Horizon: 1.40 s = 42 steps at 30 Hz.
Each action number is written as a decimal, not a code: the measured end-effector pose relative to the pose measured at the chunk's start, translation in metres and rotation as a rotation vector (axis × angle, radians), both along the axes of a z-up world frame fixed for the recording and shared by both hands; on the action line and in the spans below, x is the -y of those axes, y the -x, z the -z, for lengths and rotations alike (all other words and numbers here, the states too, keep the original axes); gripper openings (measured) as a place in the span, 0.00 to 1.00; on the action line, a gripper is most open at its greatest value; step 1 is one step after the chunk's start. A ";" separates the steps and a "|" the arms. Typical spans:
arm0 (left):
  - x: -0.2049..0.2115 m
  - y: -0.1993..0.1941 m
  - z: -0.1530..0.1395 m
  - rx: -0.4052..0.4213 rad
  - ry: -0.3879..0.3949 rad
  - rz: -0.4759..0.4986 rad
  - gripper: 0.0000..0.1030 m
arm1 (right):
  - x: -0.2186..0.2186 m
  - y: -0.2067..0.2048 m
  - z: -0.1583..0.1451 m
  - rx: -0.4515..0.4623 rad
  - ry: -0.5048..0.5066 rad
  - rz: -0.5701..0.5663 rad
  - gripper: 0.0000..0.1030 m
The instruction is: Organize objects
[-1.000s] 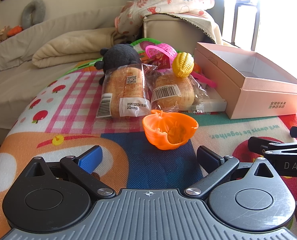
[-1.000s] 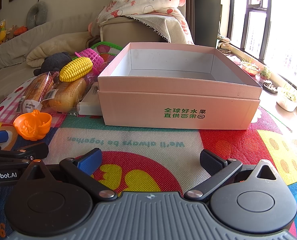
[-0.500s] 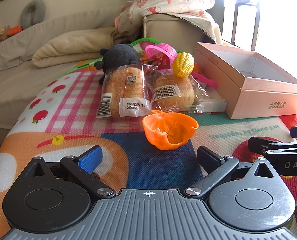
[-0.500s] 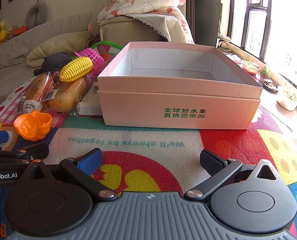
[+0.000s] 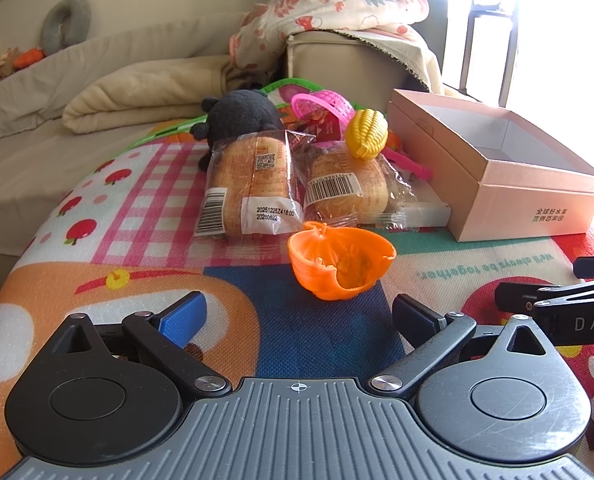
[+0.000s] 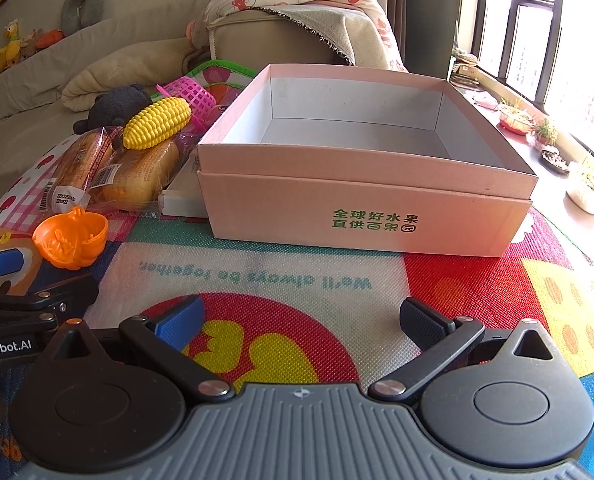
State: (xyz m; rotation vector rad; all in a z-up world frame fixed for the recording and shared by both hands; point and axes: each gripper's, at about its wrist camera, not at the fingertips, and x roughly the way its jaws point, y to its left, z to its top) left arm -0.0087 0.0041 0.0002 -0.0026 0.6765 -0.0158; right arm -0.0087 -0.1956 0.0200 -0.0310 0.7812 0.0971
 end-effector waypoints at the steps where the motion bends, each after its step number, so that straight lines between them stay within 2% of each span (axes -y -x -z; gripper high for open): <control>1: -0.001 -0.004 -0.003 0.003 0.002 0.001 0.99 | -0.001 -0.001 0.000 -0.002 0.000 0.003 1.00; 5: -0.018 -0.002 -0.025 0.071 0.039 -0.018 0.99 | 0.000 -0.001 0.000 -0.003 -0.002 0.001 1.00; 9: -0.037 -0.027 -0.046 0.107 0.076 -0.057 0.99 | 0.000 -0.002 0.000 -0.008 -0.001 -0.003 1.00; 11: -0.044 -0.052 -0.047 0.086 0.060 -0.058 0.99 | 0.001 -0.001 0.000 -0.003 -0.003 -0.009 1.00; 13: -0.048 -0.077 -0.040 0.029 0.047 -0.058 0.99 | 0.002 -0.001 0.000 -0.003 -0.004 -0.017 1.00; 15: -0.051 -0.093 -0.033 -0.019 0.077 -0.046 0.99 | 0.003 0.000 -0.001 -0.005 -0.004 -0.024 1.00; 20: -0.051 -0.109 -0.024 -0.023 0.099 -0.035 0.99 | -0.003 0.004 -0.005 -0.002 -0.009 -0.078 1.00; 23: -0.059 -0.113 -0.020 -0.052 0.165 -0.028 0.97 | -0.019 0.014 -0.014 0.046 -0.026 -0.149 1.00; 24: -0.063 -0.112 -0.018 -0.052 0.185 -0.017 0.96 | -0.026 0.016 -0.018 0.057 -0.029 -0.182 1.00; 25: -0.066 -0.111 -0.016 -0.050 0.193 -0.007 0.87 | -0.036 0.017 -0.021 0.065 -0.033 -0.219 1.00; 26: -0.067 -0.110 -0.014 -0.053 0.173 0.002 0.69 | -0.045 0.016 -0.024 0.069 -0.036 -0.254 1.00; 27: -0.066 -0.106 -0.013 -0.042 0.125 0.004 0.61 | -0.055 0.016 -0.026 0.071 -0.035 -0.285 1.00; 28: -0.066 -0.103 -0.013 -0.025 0.093 0.016 0.58 | -0.066 0.012 -0.027 0.069 -0.030 -0.311 1.00; 32: -0.086 -0.085 -0.018 -0.024 0.173 0.036 0.57 | -0.105 0.000 -0.024 0.067 -0.006 -0.383 1.00; 35: -0.101 -0.061 -0.027 0.000 0.169 0.028 0.57 | -0.127 -0.018 -0.019 0.049 -0.011 -0.391 1.00; 36: -0.105 -0.053 -0.031 0.003 0.168 0.028 0.57 | -0.132 -0.023 -0.018 0.044 -0.013 -0.386 0.98; 38: -0.111 -0.036 -0.038 0.010 0.161 0.040 0.57 | -0.140 -0.032 -0.016 0.031 -0.002 -0.380 0.82; 39: -0.112 -0.029 -0.041 0.012 0.149 0.048 0.57 | -0.143 -0.035 -0.016 0.016 0.005 -0.377 0.66; 40: -0.112 -0.021 -0.044 0.009 0.133 0.057 0.57 | -0.144 -0.034 -0.016 0.003 0.012 -0.371 0.58; 42: -0.109 -0.008 -0.047 -0.012 0.104 0.082 0.57 | -0.137 -0.024 -0.021 0.010 0.011 -0.371 0.58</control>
